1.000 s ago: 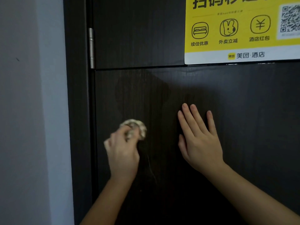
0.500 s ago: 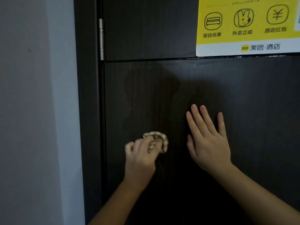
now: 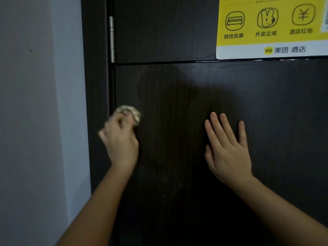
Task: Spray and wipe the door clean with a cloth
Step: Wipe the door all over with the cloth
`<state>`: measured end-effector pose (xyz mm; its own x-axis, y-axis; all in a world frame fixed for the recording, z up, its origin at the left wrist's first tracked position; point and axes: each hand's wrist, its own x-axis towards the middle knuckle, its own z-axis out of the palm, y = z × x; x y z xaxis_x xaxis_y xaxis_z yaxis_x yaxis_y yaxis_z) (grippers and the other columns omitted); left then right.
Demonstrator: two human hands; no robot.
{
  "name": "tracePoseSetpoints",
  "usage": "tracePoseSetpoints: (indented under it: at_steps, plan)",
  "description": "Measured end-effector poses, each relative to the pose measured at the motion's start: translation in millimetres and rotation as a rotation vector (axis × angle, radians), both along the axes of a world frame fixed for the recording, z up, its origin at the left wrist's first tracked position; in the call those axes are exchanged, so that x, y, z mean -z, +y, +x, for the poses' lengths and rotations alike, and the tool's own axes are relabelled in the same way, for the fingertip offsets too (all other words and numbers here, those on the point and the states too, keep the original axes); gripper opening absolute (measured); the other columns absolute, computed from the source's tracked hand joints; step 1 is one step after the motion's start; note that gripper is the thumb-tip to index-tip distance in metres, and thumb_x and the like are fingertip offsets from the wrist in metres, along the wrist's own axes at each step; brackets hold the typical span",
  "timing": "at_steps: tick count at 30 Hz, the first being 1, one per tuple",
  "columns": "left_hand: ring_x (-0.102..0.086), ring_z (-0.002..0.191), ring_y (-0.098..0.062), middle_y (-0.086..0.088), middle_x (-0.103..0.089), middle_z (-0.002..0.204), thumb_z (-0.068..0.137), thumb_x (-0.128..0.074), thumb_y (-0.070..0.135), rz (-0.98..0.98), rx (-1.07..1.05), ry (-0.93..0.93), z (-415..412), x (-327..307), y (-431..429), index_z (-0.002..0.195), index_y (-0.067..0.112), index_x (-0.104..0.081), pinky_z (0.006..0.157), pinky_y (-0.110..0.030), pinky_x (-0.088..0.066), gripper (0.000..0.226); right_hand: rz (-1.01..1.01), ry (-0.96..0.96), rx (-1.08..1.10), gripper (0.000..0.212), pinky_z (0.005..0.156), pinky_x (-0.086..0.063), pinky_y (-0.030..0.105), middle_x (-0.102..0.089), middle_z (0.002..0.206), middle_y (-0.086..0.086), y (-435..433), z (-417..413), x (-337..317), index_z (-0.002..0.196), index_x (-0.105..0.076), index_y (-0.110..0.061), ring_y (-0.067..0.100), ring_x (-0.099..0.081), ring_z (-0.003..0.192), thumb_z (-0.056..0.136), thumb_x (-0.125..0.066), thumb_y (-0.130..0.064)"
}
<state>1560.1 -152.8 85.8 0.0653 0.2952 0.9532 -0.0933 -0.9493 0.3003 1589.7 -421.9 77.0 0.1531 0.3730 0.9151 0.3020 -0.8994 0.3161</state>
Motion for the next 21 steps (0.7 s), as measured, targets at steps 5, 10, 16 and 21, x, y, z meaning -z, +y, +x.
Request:
tracePoseSetpoints:
  at_steps: [5,10,16,21]
  plan:
    - [-0.047,0.105,-0.025,-0.014,-0.051,0.120,0.083,-0.061,-0.002,-0.044,0.050,0.063,-11,12,-12,0.120,0.011,-0.061,0.089,-0.045,-0.040,0.039,0.015,0.002,-0.031,0.059,0.117,-0.011,0.058,-0.024,0.157,0.011,2,-2,-1,0.147,-0.032,-0.009,0.028,-0.018,0.146,0.093,-0.038,-0.031]
    - [-0.046,0.107,-0.030,-0.011,-0.050,0.126,0.088,-0.050,0.014,-0.115,0.007,0.006,-8,-71,1,0.126,0.016,-0.058,0.089,-0.035,-0.036,0.038,0.014,0.016,-0.026,0.061,0.117,-0.010,0.058,-0.024,0.157,0.011,2,-3,-1,0.147,-0.033,-0.009,0.027,-0.017,0.146,0.091,-0.039,-0.032]
    - [-0.052,0.092,-0.022,-0.009,-0.058,0.113,0.089,-0.046,0.010,0.356,0.117,0.069,-5,6,-64,0.116,0.017,-0.064,0.079,-0.039,-0.036,0.033,-0.030,0.047,-0.062,0.061,0.118,-0.011,0.054,-0.026,0.156,0.008,-5,-4,-3,0.147,-0.035,-0.011,0.025,-0.019,0.146,0.089,-0.041,-0.029]
    - [-0.053,0.100,-0.016,-0.002,-0.056,0.113,0.086,-0.060,0.001,-0.069,0.278,0.060,-16,-37,-53,0.119,0.016,-0.065,0.091,-0.020,-0.033,0.037,-0.010,0.197,-0.213,0.058,0.121,-0.008,0.039,-0.027,0.156,0.000,-12,-19,-12,0.147,-0.031,-0.018,0.017,-0.017,0.147,0.092,-0.040,-0.030]
